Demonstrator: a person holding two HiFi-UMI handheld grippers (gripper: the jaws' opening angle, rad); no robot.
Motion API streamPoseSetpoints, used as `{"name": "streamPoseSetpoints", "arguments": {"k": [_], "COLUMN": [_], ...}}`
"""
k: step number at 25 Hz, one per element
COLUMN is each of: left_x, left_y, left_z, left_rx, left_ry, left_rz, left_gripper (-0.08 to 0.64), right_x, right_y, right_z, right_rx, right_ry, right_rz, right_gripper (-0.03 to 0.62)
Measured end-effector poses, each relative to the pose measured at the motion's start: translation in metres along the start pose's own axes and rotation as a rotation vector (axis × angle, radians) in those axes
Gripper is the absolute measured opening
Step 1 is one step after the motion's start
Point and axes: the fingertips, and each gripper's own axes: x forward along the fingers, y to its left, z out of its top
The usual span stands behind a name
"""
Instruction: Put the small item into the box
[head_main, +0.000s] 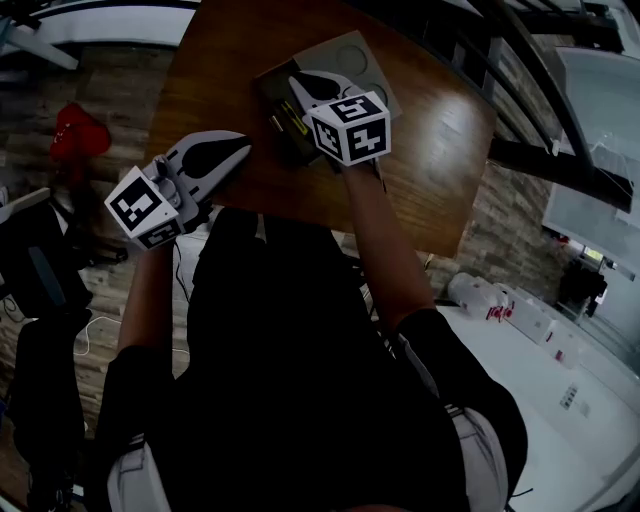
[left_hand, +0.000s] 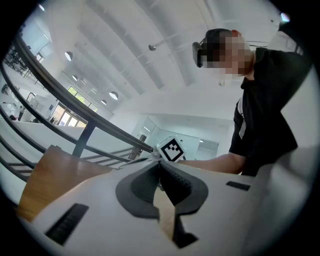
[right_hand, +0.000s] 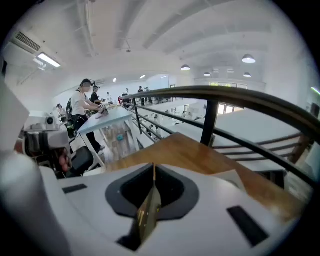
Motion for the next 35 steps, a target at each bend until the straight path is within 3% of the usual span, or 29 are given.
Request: {"name": "streamPoseSetpoints", "arguments": {"k": [10,17,23,29,35], "left_x": [0.011,0.018,0.034,0.040,0.051], "left_y": [-0.020,-0.035,-0.059,-0.085,-0.104], "left_z": [0.057,0.096,0.123,0.121,0.092], "left_rx": [0.095,0.165,0.245,0.248,0.219], "left_ry": [0.029,0.018,0.020,0.003,0.038], "left_rz": [-0.004,-0.046,-0.102,-0.174,-0.202], "left_gripper": [0.018,0.018,0.018,0.018,0.018], "right_x": [-0.126,-0.251,-0.335,-0.376,-0.383], "right_y": [0.028,0.031,0.014,0.003,0.011], "right_z": [0.125,0.162,0.134,0.085,0.043], "right_rx": [-0.108,-0.105,-0.072,-0.042,-0.006], "right_ry": [-0.360,-0.660,-0.797,-0.796,-0.838], "right_rz": [0.055,0.095,0.028,-0.089,-0.047], "right_gripper": [0.012,0.011,0.011,0.011,0.011]}}
